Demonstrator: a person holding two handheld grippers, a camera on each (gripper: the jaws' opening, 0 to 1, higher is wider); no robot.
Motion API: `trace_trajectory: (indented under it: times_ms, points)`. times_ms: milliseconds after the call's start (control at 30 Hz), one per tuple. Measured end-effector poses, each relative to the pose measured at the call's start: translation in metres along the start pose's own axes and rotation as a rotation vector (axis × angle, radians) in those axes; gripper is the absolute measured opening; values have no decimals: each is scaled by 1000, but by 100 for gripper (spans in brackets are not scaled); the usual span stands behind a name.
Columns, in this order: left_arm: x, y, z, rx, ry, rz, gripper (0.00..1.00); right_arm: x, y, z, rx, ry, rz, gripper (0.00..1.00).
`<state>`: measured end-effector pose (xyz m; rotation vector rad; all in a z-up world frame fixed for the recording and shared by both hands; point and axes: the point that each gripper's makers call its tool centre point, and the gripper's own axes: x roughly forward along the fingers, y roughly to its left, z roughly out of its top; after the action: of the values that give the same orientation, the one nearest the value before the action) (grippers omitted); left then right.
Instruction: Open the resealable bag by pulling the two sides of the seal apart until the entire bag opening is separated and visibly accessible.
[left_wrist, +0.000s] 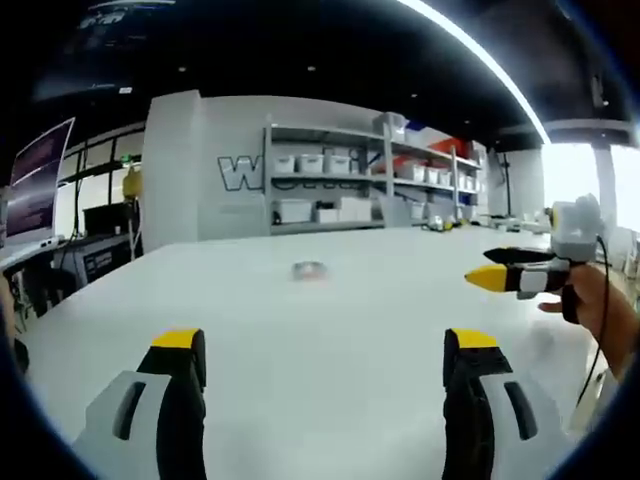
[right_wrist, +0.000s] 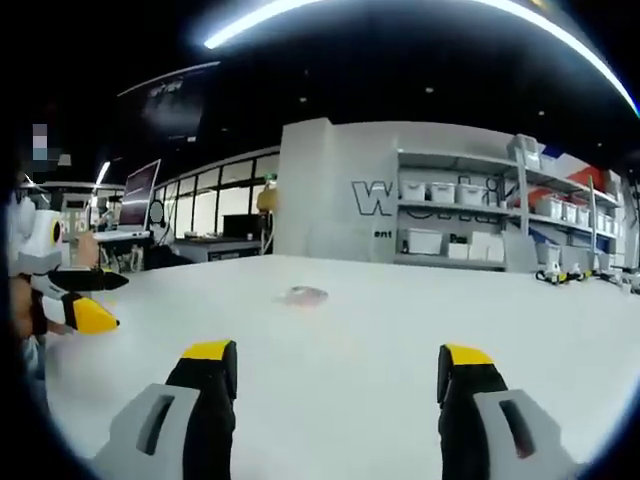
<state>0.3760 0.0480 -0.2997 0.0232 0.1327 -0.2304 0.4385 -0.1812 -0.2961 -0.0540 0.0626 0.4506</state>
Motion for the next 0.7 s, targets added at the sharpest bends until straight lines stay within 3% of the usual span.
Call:
trace_trajectory:
  times_ms: [700]
  points:
    - [2, -1, -2, -2, 2, -13, 97, 1, 3, -1, -1, 9, 24, 79]
